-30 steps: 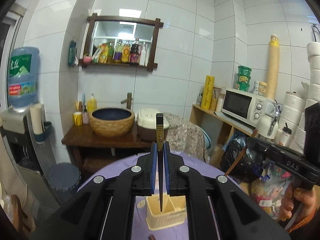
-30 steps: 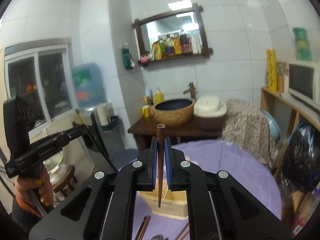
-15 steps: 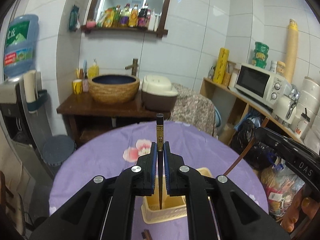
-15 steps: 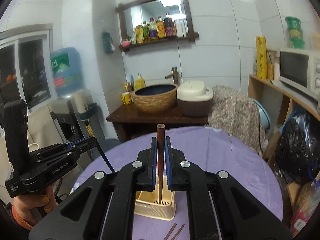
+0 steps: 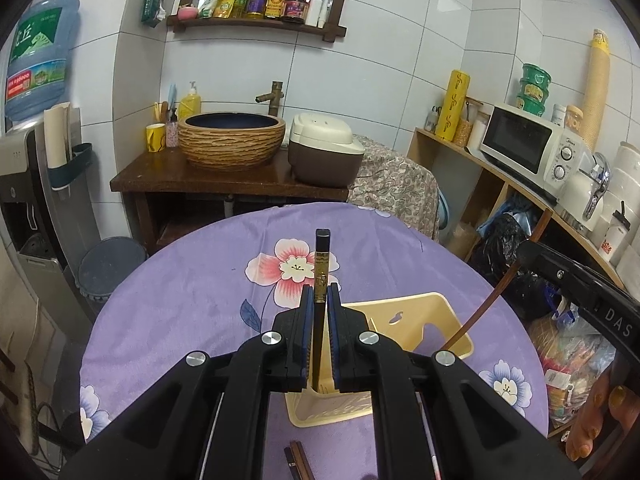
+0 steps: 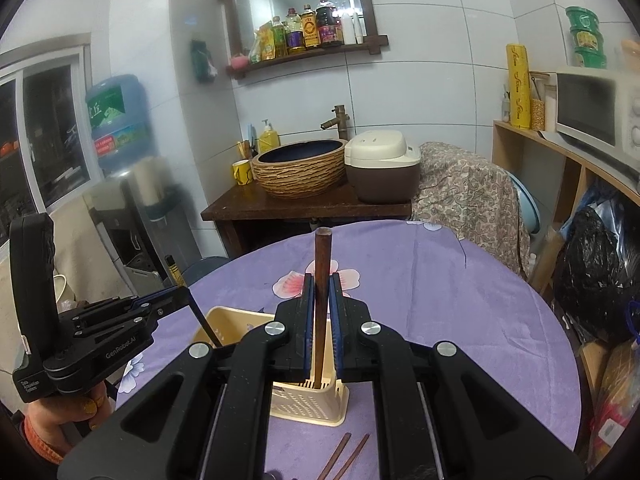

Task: Organize utensils
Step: 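Lower the chopstick into the holder and open the right tool, then move the right tool back down toward the remaining chopsticks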

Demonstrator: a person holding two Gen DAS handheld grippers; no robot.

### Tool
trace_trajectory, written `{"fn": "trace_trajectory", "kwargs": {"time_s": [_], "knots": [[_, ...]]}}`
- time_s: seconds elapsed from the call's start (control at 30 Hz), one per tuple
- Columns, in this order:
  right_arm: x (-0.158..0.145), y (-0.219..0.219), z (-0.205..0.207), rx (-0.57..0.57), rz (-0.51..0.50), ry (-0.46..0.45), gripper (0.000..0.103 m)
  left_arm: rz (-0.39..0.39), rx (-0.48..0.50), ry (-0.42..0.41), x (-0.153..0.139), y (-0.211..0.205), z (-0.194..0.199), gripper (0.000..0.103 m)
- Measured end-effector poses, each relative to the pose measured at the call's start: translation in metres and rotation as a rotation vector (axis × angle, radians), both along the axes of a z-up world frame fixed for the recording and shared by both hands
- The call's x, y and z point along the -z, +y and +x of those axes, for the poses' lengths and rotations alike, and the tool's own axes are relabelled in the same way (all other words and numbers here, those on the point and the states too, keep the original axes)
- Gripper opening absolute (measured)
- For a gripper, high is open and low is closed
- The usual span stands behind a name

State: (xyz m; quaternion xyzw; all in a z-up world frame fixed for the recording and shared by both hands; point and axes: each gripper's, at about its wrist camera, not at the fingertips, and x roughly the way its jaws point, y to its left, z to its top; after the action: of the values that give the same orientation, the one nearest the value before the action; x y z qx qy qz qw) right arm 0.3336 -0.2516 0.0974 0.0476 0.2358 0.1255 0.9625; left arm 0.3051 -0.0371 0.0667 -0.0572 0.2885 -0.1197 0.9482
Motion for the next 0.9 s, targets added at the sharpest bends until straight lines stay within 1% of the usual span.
{"fn": "trace_trajectory", "kwargs": {"time_s": [0.07, 0.1, 0.13, 0.17, 0.2, 0.23, 0.3, 0.33, 0.4, 0.47, 0.53, 0.67, 0.73, 0.83, 0.9], "knots": [[0.000, 0.000, -0.002, -0.006, 0.002, -0.009, 0.011, -0.004, 0.002, -0.002, 0.000, 0.001, -0.001, 0.014], [0.000, 0.000, -0.004, -0.007, 0.001, -0.011, 0.014, -0.007, 0.004, -0.005, -0.001, 0.001, -0.003, 0.024], [0.000, 0.000, -0.005, -0.005, 0.000, -0.013, 0.034, -0.009, 0.004, -0.011, -0.002, 0.002, -0.004, 0.038], [0.000, 0.000, -0.008, 0.000, 0.001, -0.023, 0.064, -0.011, 0.002, -0.025, -0.004, 0.003, -0.007, 0.045], [0.000, -0.002, -0.012, 0.018, 0.001, -0.045, 0.074, -0.010, -0.002, -0.041, -0.005, 0.004, -0.012, 0.053], [-0.001, -0.002, -0.016, 0.028, -0.004, -0.060, 0.077, -0.008, -0.002, -0.053, -0.007, 0.005, -0.016, 0.054], [-0.001, -0.003, -0.022, 0.031, -0.019, -0.073, 0.077, -0.004, 0.004, -0.068, -0.010, 0.005, -0.023, 0.057], [-0.001, -0.003, -0.026, 0.031, -0.026, -0.080, 0.077, -0.003, 0.004, -0.080, -0.011, 0.007, -0.030, 0.063], [-0.001, -0.005, -0.037, 0.040, -0.032, -0.098, 0.082, -0.011, -0.010, -0.101, -0.011, 0.012, -0.041, 0.073], [-0.001, -0.008, -0.047, 0.060, -0.035, -0.112, 0.090, -0.023, -0.019, -0.120, -0.009, 0.019, -0.055, 0.078], [0.000, -0.009, -0.059, 0.076, -0.048, -0.118, 0.092, -0.021, -0.031, -0.125, -0.006, 0.023, -0.065, 0.084], [0.008, -0.007, -0.083, 0.090, -0.083, -0.113, 0.097, -0.013, -0.050, -0.117, 0.006, 0.031, -0.088, 0.090], [0.016, -0.008, -0.095, 0.100, -0.095, -0.103, 0.097, 0.007, -0.057, -0.111, 0.013, 0.033, -0.097, 0.093], [0.029, -0.009, -0.106, 0.105, -0.099, -0.061, 0.097, 0.052, -0.070, -0.086, 0.030, 0.037, -0.111, 0.093], [0.041, -0.010, -0.111, 0.105, -0.097, -0.031, 0.097, 0.061, -0.084, -0.062, 0.042, 0.042, -0.117, 0.093]]}}
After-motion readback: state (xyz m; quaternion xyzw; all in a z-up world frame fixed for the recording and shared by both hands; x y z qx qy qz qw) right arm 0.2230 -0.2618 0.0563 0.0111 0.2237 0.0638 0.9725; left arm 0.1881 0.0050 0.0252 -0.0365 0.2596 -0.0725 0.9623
